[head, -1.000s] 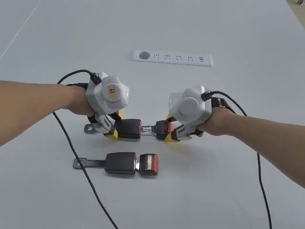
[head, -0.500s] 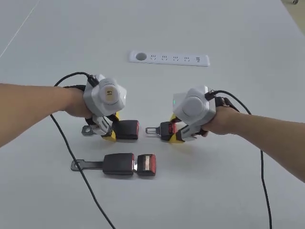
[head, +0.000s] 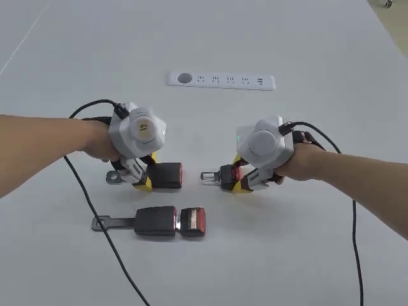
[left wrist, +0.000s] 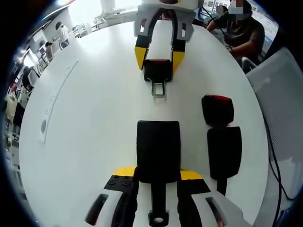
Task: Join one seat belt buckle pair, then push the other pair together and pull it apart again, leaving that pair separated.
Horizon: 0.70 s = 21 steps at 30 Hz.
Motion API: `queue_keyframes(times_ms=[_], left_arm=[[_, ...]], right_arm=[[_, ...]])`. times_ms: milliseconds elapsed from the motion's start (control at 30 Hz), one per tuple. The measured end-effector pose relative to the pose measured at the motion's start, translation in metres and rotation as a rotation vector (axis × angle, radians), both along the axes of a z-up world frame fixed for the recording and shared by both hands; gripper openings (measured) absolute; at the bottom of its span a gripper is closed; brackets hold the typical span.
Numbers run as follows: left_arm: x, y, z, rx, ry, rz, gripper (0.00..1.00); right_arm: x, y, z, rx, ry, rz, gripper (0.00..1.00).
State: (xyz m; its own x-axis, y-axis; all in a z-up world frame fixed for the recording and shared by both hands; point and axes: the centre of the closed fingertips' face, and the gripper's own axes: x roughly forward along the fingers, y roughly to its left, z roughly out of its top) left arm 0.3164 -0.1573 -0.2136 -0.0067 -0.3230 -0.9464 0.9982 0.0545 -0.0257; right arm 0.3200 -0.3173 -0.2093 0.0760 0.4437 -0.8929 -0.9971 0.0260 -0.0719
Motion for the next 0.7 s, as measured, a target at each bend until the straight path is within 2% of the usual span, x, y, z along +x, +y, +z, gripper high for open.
queue_keyframes(times_ms=[333,433,467,567,700], left_arm=[[-0.004,-0.003,0.004,0.006,0.001,0.001,0.33],[-0.001,0.000,0.000,0.009,0.001,-0.004,0.34],[-0.002,0.000,0.000,0.014,-0.002,-0.014,0.35],[0.002,0.000,0.003,0.027,-0.048,-0.011,0.42],[0.005,0.007,0.002,0.038,-0.053,-0.014,0.42]], right_arm=[[0.000,0.001,-0.001,-0.006,0.003,0.007,0.33],[0.000,0.002,0.000,-0.007,0.000,0.007,0.36],[0.000,0.002,0.000,-0.008,-0.001,0.008,0.38],[0.002,0.001,0.000,-0.013,-0.011,0.011,0.41],[0.003,-0.002,0.003,-0.013,-0.018,0.005,0.44]])
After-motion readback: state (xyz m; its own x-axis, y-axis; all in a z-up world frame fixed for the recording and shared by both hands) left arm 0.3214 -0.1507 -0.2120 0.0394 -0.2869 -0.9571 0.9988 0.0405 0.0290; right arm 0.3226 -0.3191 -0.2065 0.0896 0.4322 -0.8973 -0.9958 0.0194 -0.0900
